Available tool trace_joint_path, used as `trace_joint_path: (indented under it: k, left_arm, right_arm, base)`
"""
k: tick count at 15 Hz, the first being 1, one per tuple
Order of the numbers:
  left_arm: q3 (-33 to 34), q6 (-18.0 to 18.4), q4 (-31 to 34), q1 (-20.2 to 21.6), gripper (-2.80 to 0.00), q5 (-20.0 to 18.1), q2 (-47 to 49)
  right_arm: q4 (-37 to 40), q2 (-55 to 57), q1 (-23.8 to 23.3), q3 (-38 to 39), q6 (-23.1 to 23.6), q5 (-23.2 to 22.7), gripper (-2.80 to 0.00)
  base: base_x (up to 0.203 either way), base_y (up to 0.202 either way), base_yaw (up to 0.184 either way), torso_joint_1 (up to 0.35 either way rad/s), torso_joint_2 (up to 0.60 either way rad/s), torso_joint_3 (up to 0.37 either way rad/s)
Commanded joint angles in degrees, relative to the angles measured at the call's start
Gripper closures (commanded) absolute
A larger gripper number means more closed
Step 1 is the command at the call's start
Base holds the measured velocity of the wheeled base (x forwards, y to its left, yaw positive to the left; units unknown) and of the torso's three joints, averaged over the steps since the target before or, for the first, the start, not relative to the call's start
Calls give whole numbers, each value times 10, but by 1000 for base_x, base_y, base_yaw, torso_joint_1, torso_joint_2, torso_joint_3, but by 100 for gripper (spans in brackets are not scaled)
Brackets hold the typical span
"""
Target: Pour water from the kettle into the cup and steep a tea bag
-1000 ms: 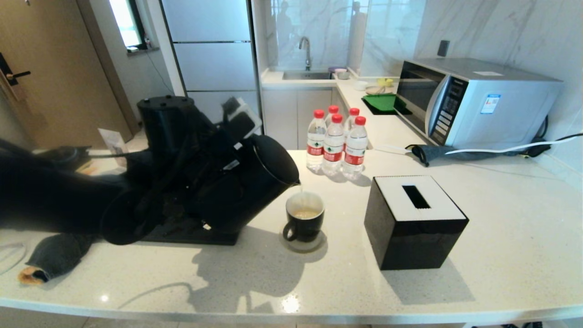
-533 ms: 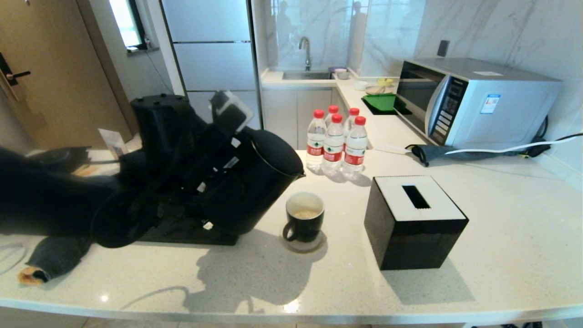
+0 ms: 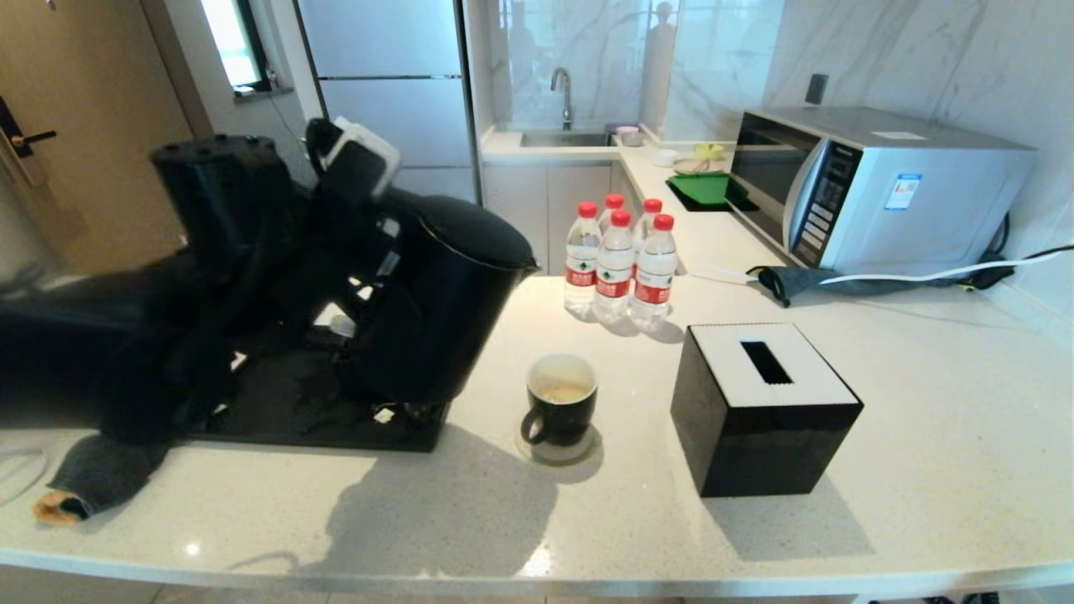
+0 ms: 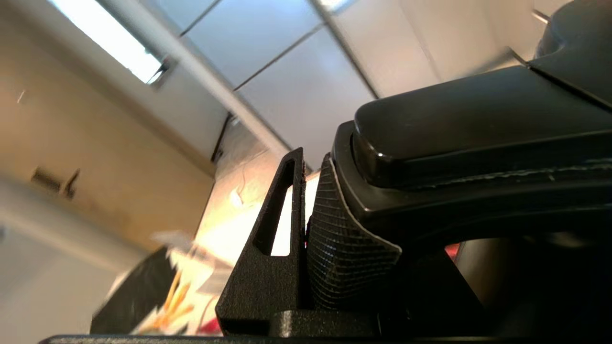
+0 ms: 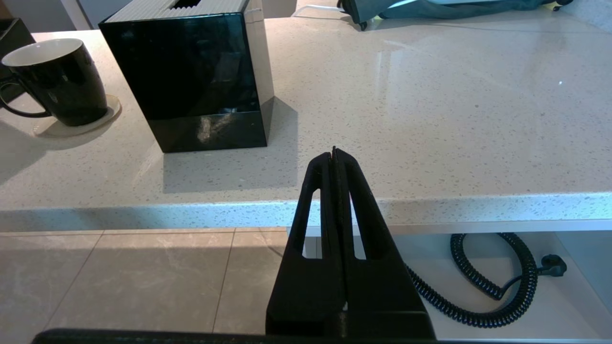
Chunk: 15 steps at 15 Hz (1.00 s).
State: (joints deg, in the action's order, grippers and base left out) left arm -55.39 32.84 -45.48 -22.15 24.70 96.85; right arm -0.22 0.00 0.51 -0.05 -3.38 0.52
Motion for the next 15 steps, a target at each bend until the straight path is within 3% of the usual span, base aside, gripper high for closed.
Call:
trace_joint_path:
  k: [1,5,10,12,15]
  left_arm:
    - [0,-28,-3,38,0,2,-39]
    - [26,-126,-3,138,0,1,-95]
    - [73,-218,-3,312,0,-12,-134]
    - [90,-244,-2,389,0,-55,-137]
    - [103,-260,-3,468,0,-177,-112]
  right_arm:
    - [0,0,0,0,-1,0,0]
    - [0,0,0,0,-1,0,0]
    - [0,0,0,0,0,0,0]
    - [0,0,0,0,-1,0,0]
    - [0,0,0,0,0,0,0]
  base:
    - [0,0,0,0,0,0]
    - [0,0,0,0,0,0]
    - [0,0,0,0,0,0]
    - [0,0,0,0,0,0]
    - [0,0,0,0,0,0]
